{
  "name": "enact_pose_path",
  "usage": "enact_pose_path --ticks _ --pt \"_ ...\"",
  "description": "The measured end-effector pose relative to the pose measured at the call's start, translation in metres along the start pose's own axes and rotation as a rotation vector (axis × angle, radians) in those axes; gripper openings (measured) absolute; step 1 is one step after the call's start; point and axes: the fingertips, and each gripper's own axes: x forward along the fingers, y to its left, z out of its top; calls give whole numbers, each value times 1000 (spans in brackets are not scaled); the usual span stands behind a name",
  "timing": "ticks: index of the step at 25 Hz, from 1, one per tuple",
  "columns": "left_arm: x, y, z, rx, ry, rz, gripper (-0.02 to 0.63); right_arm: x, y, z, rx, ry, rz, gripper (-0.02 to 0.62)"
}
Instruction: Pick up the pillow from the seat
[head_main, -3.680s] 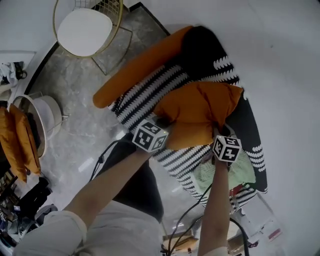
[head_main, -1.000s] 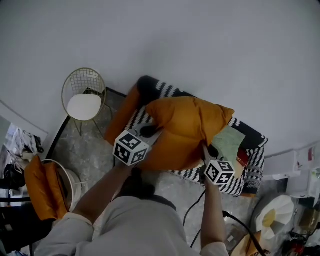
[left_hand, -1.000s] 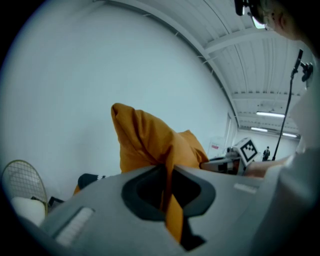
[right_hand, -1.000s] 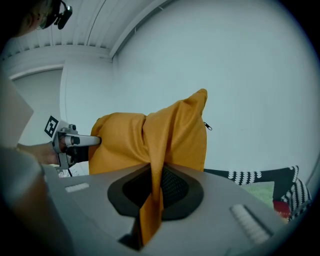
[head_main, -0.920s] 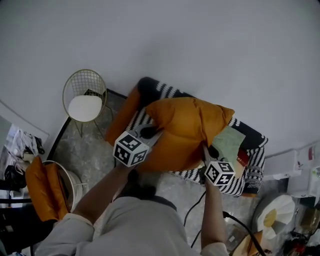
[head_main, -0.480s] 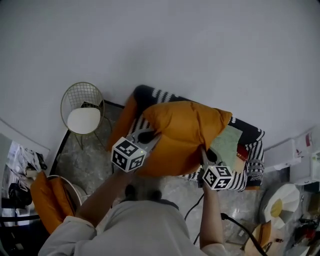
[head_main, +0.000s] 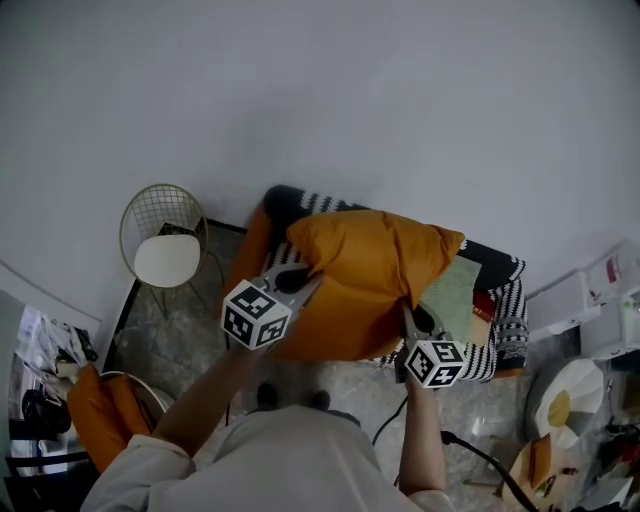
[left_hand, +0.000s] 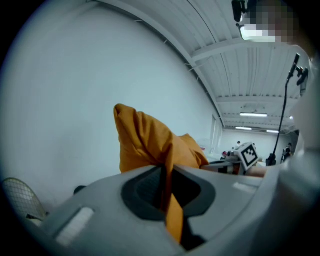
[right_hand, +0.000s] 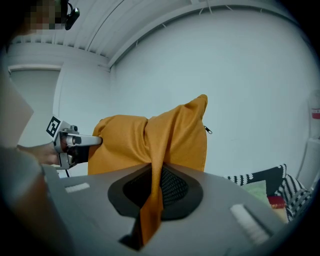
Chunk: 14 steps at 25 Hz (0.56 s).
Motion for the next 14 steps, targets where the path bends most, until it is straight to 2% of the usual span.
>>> enact_pose_path --ticks 14 --pt "-1 1 -1 -16 -7 -21 16 -3 2 -1 -15 9 -19 25"
